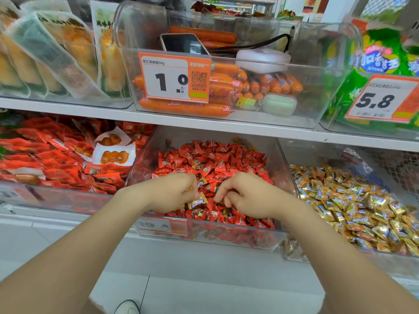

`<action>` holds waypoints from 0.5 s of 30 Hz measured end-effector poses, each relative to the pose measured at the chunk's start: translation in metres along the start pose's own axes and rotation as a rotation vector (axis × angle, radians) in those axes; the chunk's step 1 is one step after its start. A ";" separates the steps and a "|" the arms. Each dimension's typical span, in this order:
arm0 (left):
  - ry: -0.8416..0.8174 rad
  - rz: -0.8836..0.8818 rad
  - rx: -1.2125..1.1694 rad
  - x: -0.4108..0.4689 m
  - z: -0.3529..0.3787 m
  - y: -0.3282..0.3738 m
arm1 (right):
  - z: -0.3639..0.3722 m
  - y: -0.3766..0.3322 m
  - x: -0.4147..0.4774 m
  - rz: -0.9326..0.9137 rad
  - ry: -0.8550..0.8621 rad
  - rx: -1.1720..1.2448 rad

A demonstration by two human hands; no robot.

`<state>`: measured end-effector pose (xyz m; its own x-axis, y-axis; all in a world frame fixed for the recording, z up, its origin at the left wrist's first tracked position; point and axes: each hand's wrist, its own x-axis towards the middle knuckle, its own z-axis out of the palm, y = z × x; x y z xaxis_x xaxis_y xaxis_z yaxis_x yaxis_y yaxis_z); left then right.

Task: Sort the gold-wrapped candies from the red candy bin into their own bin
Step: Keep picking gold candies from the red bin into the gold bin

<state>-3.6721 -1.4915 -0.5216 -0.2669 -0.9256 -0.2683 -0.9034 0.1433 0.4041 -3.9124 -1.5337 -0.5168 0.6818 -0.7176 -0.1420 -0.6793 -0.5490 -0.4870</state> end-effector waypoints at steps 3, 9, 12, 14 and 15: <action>0.014 0.011 -0.032 -0.002 0.000 -0.002 | 0.000 0.000 0.000 0.027 -0.018 -0.209; 0.022 0.015 -0.143 0.002 0.002 0.007 | 0.007 0.000 0.008 0.044 -0.027 -0.482; 0.025 -0.024 -0.125 0.002 0.001 0.011 | 0.010 -0.001 0.011 0.056 -0.064 -0.520; 0.034 -0.052 -0.098 0.003 0.000 0.013 | 0.012 -0.004 0.012 0.048 -0.085 -0.525; 0.048 -0.063 -0.081 0.004 0.001 0.013 | 0.014 -0.005 0.013 0.040 -0.087 -0.536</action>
<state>-3.6849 -1.4934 -0.5184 -0.1925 -0.9479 -0.2538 -0.8872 0.0576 0.4578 -3.8967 -1.5339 -0.5283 0.6574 -0.7166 -0.2332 -0.7327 -0.6801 0.0244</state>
